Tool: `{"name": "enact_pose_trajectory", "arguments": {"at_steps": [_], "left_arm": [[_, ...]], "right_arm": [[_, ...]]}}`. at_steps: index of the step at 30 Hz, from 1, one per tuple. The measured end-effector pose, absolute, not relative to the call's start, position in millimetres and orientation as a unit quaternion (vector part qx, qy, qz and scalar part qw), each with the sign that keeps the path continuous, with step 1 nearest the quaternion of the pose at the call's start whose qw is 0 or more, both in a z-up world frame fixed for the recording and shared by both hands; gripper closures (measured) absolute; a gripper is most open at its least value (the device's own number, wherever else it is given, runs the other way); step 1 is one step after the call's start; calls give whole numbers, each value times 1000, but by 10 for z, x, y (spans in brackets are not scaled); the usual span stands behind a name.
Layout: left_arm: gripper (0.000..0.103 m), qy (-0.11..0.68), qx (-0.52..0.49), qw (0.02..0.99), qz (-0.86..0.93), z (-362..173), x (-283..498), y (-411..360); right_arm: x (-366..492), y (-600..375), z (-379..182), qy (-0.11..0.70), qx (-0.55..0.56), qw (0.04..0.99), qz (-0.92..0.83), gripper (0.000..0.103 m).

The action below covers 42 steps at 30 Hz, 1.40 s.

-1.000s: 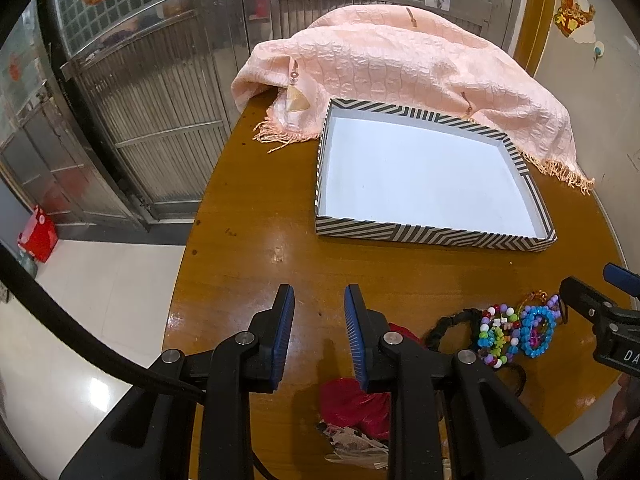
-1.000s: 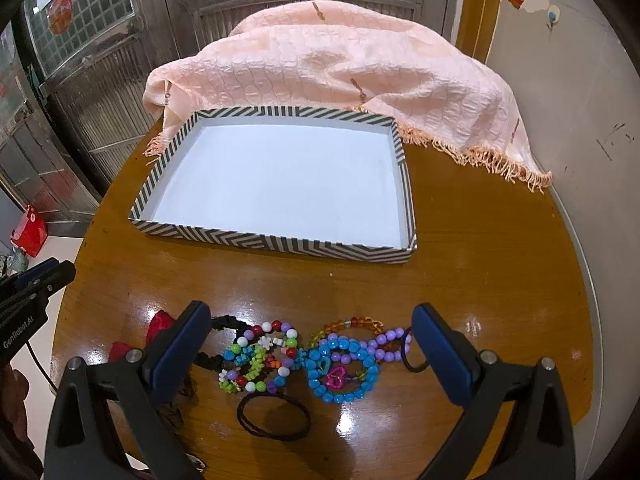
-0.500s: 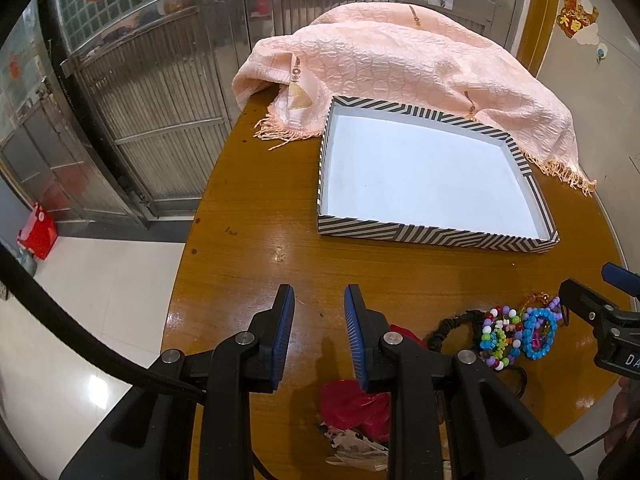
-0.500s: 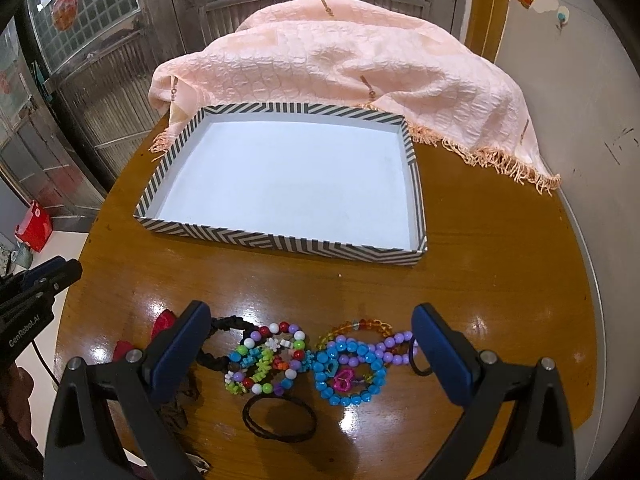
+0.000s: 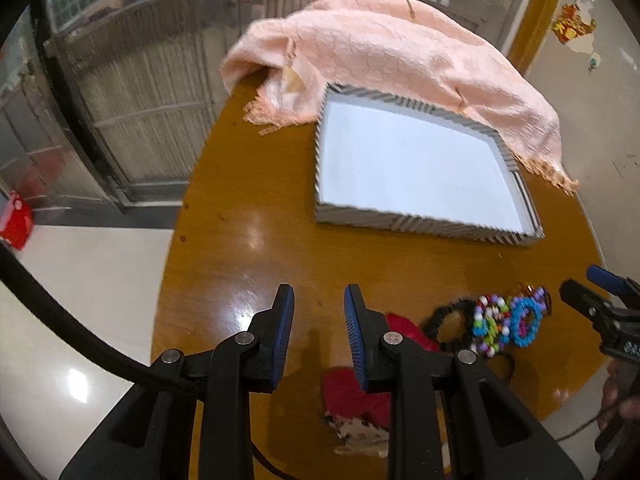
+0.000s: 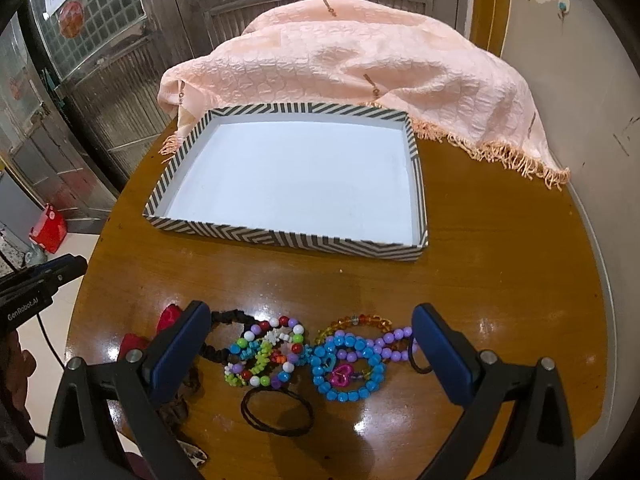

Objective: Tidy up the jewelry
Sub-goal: 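Grasp the red bow with the left tool while the right tool grasps the brown scrunchie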

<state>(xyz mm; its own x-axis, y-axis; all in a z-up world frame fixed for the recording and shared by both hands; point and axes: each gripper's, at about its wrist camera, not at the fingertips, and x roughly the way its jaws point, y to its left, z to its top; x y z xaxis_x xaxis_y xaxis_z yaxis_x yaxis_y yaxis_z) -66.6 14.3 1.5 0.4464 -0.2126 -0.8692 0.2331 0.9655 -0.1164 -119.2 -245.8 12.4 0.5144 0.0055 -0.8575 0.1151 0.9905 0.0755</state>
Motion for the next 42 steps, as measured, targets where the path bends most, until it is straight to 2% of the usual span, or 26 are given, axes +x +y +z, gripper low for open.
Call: {"name": "enact_pose_trajectory", "arguments": {"at_steps": [12,16,18,23,29,31,32,40,42], "left_arm": [[95,564,63,788,-238,-392,-940,-141],[95,570,59,778,-258,-426,-946,-153],[94,572,57,773,-268,-437,-934,-175],[93,590,68,756,-275,-591,-896,-254],[92,595,77,755,-264,-733,-832,-291],[96,597,60,757,-259,-765,-774,-248],[103,596,49,759,-258,-765,-751,-207],[103,586,20,778,-223,-681,-580,90],[103,581,16,784,-218,-640,-571,139]], "right_arm": [[-1255,-2451,37,510,58,858,-9,1],[-1301,-2349,-21,522,72,849,50,2],[-1326,-2247,-101,536,72,837,80,7],[-1352,-1952,-336,570,58,809,132,27],[-1393,-1612,-445,576,36,797,179,30],[-1386,-1487,-486,574,25,795,192,33],[-1376,-1455,-504,575,22,794,195,35],[-1103,-1106,-861,588,-15,781,213,55],[-1054,-1051,-927,591,-14,777,215,65]]}}
